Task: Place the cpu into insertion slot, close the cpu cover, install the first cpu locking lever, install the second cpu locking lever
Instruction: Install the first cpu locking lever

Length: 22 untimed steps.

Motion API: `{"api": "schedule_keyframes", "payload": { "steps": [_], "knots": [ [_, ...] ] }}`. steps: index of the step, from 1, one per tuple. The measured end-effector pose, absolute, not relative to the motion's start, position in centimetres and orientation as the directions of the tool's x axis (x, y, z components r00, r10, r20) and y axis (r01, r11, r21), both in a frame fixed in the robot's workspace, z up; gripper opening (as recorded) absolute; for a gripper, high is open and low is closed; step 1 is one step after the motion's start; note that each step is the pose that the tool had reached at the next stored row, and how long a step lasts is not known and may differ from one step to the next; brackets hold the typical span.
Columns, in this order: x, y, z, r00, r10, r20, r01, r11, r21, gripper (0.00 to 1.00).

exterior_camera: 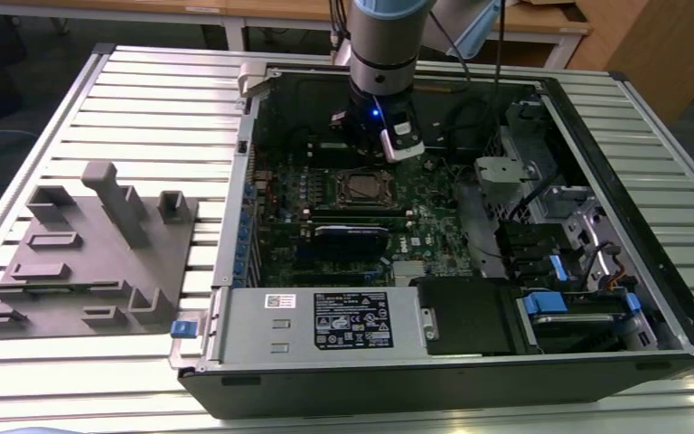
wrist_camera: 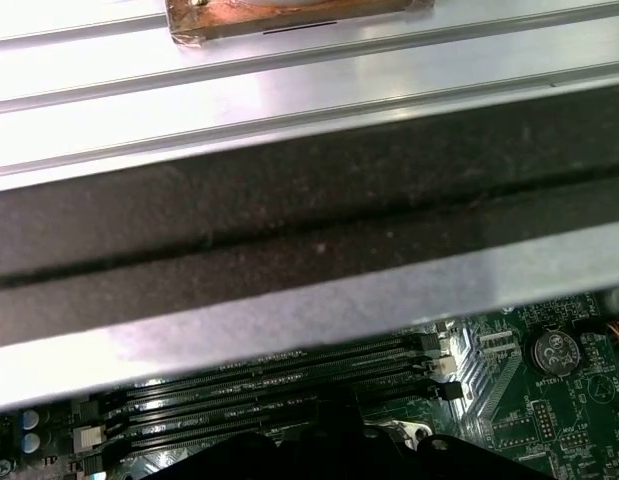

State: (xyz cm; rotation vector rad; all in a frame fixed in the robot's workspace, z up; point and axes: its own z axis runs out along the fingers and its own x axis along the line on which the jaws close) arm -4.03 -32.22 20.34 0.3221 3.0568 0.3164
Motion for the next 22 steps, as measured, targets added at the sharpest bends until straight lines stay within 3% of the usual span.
{"api": "schedule_keyframes", "payload": {
  "steps": [22],
  "knots": [
    [-4.03,-32.21,20.21,-0.974,0.224,-0.041,0.212,0.959,0.189,0.11]
  ]
}}
